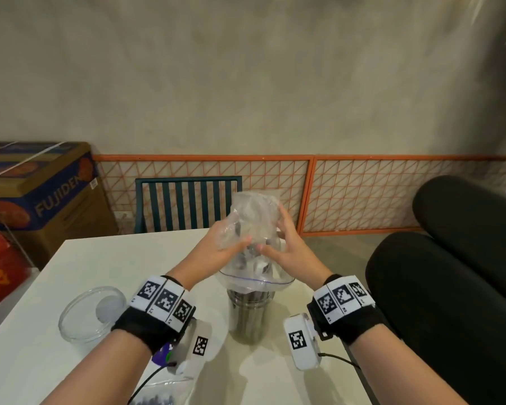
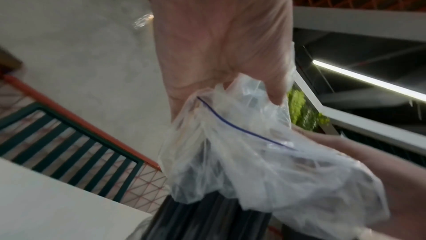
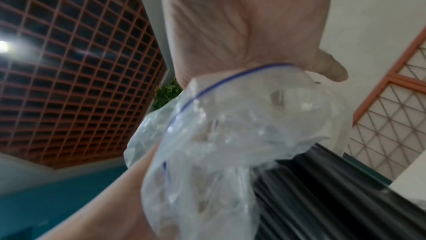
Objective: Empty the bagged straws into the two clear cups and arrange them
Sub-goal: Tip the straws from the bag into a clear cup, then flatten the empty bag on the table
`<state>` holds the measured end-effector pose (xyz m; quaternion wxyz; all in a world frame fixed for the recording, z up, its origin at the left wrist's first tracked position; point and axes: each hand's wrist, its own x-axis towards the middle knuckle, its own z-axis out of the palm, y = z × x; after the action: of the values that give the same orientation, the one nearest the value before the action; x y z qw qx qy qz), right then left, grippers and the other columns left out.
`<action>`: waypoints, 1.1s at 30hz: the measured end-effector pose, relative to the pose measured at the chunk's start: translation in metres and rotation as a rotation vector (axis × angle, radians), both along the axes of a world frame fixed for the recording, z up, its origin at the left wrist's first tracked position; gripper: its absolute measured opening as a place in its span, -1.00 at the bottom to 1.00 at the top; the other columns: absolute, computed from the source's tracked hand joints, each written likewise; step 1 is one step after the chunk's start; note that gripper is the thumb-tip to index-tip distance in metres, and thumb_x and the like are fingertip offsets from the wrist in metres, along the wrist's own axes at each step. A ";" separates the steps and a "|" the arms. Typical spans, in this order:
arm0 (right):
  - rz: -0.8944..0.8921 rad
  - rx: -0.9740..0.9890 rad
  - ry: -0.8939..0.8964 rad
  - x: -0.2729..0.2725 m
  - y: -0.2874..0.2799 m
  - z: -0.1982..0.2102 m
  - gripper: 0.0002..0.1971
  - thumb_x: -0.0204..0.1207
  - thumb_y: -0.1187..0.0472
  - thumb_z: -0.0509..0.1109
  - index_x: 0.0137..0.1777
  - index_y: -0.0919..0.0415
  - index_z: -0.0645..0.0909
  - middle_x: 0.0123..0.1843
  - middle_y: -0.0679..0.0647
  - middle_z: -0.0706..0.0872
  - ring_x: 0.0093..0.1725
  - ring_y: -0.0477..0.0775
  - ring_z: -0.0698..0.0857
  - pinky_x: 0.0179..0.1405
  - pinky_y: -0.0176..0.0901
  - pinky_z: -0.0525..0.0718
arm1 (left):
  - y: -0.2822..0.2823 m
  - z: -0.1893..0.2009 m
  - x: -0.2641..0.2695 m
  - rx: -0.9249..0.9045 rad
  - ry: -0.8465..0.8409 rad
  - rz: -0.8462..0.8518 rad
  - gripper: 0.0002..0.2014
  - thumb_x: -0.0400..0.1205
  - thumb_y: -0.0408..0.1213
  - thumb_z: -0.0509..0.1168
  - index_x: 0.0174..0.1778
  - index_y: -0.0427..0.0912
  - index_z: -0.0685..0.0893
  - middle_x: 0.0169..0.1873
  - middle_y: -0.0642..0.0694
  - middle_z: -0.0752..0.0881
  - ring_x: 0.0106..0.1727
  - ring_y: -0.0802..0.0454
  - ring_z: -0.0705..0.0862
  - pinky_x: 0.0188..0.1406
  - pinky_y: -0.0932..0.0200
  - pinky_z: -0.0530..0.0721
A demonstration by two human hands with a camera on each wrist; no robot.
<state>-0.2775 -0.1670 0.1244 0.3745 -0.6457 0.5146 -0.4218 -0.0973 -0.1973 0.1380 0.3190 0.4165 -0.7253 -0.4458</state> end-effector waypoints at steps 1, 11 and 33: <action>0.014 0.013 0.016 0.002 0.002 -0.005 -0.05 0.51 0.21 0.43 0.64 -0.08 -0.21 0.50 -0.13 0.32 0.34 -0.24 0.49 0.32 -0.32 0.57 | 0.000 -0.006 -0.001 -0.003 -0.025 0.012 -0.71 0.59 -0.07 0.33 0.17 0.35 0.49 0.07 0.30 0.65 0.13 0.53 0.59 0.07 0.57 0.51; -0.039 -0.095 0.037 0.002 0.016 0.056 -0.04 0.52 0.13 0.40 0.64 -0.09 -0.29 0.66 0.05 0.21 0.41 -0.28 0.27 0.33 -0.41 0.32 | 0.016 0.050 0.000 -0.196 -0.029 0.053 -0.59 0.59 -0.01 0.25 0.33 0.38 0.33 0.14 0.52 0.41 0.10 0.61 0.43 0.13 0.58 0.38; -0.095 -0.125 0.459 -0.058 0.117 0.091 0.14 0.28 -0.12 0.52 0.63 -0.13 -0.28 0.67 -0.05 0.01 0.65 -0.10 0.02 0.61 -0.05 0.08 | 0.080 0.050 -0.017 0.213 0.064 -0.226 -0.67 0.66 0.11 0.08 0.22 0.11 0.60 0.03 -0.09 0.80 -0.01 0.02 0.79 -0.13 0.03 0.79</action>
<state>-0.3353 -0.0505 0.2153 0.1870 -0.7216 0.5889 -0.3122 -0.1143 -0.1174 0.1877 0.2437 0.3492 -0.7055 -0.5665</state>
